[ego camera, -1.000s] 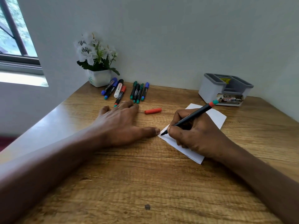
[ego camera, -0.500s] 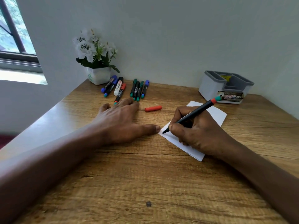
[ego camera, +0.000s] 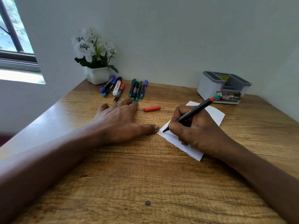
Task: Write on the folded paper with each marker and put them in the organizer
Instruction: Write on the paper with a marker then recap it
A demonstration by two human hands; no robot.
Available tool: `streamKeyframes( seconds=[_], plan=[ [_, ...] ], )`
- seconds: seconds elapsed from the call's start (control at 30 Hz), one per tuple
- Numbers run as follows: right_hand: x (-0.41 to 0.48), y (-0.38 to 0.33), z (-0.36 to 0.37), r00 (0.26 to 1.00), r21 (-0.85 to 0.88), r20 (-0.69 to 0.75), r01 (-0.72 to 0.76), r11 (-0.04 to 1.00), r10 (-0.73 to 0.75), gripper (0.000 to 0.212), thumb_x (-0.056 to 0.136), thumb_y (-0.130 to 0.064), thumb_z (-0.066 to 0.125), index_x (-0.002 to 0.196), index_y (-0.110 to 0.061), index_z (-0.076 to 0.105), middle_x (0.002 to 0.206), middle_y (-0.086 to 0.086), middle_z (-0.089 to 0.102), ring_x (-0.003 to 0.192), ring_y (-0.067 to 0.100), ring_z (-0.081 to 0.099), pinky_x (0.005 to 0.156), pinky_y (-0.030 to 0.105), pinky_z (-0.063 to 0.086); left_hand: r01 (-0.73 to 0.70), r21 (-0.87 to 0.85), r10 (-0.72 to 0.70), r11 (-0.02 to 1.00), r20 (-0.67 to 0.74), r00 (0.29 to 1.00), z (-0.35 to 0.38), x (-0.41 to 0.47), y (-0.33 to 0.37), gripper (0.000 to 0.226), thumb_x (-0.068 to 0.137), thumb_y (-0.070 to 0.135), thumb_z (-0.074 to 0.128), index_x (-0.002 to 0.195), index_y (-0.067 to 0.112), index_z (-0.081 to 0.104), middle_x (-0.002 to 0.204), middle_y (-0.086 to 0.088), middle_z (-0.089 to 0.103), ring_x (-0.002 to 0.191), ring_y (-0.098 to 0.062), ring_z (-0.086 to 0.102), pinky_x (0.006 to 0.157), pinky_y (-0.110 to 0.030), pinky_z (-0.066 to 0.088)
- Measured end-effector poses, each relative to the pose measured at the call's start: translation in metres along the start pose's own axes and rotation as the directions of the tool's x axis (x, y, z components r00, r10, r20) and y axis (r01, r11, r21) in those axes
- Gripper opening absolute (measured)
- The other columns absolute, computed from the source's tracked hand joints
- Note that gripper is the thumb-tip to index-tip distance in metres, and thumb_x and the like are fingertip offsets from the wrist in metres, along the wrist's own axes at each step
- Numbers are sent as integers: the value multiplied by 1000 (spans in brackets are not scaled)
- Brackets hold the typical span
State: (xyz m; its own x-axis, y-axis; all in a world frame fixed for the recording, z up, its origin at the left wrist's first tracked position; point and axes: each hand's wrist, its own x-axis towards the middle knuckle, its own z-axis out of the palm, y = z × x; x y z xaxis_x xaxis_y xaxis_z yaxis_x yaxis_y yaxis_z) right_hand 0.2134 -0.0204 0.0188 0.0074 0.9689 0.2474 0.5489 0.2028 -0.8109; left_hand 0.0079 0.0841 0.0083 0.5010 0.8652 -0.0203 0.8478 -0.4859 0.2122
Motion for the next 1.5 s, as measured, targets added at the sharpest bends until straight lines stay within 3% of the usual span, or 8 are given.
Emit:
streamKeyframes(
  seconds=[0.87,1.27,1.5],
  plan=[
    [-1,-3,2,995,-23,-86,-44,999,42,16,83,-22,68,69,-17,62,52,-1,65,44,8,61,42,15,44,10,6,-10,1000,17,1000,0,1,0,129,51,106,23,157,33,23,168,6,15,150,-18,24,120,-57,16],
    [0,0,4,990,-51,-122,-71,996,65,16,85,-26,70,74,-15,65,55,-2,66,47,8,62,50,19,49,9,6,-9,1000,15,1000,0,2,0,130,51,106,22,158,33,22,169,6,14,151,-19,23,120,-56,15],
    [-1,-2,4,990,-59,-128,-74,996,66,17,85,-24,71,74,-13,63,53,-2,67,44,7,62,43,15,44,10,14,-10,1000,17,1000,1,3,0,131,50,107,22,158,33,23,169,6,14,151,-18,23,121,-57,16]
  ],
)
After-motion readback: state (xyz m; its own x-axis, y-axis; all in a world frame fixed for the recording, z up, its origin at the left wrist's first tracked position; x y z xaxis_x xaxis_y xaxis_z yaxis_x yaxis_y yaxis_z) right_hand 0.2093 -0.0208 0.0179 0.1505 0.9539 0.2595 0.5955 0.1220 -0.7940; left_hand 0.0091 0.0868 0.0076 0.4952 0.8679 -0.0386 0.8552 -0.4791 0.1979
